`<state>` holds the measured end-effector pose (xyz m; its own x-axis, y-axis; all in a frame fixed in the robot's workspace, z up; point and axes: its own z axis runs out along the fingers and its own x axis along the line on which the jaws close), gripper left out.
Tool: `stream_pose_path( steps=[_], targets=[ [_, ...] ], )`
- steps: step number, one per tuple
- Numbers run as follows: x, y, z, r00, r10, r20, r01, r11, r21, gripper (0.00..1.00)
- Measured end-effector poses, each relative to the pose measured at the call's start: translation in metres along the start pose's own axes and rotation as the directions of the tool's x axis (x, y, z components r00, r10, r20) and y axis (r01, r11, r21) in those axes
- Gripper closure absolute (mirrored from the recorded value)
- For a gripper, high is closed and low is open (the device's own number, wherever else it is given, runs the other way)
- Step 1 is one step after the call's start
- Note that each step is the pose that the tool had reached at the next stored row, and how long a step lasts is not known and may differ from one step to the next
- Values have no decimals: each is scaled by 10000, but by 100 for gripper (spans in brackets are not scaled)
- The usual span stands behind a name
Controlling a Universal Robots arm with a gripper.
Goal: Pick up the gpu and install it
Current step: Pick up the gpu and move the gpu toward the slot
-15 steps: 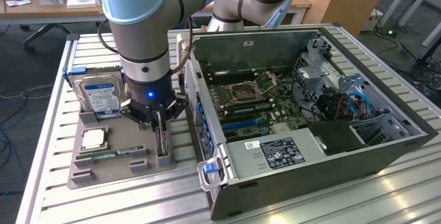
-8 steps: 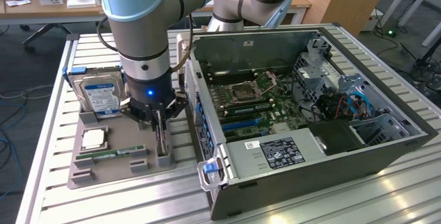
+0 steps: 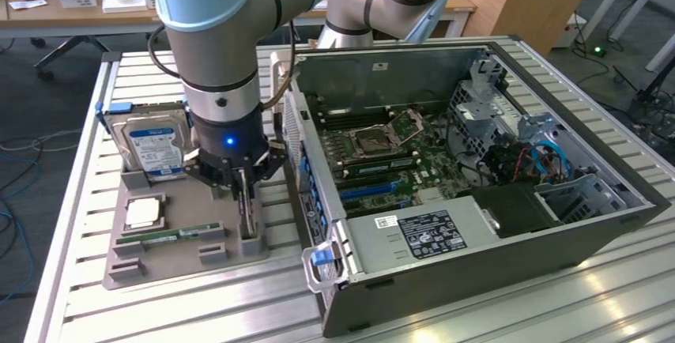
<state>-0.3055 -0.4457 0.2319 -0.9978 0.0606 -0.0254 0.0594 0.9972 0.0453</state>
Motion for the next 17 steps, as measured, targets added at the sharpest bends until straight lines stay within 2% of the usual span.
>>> stream_pose_path(
  steps=[5, 17],
  targets=[
    [-2, 4, -71, 10000, 0, 3, 0, 10000, -3, 73],
    [-9, 17, -353, 10000, 0, 4, 0, 10000, -3, 73]
  ],
)
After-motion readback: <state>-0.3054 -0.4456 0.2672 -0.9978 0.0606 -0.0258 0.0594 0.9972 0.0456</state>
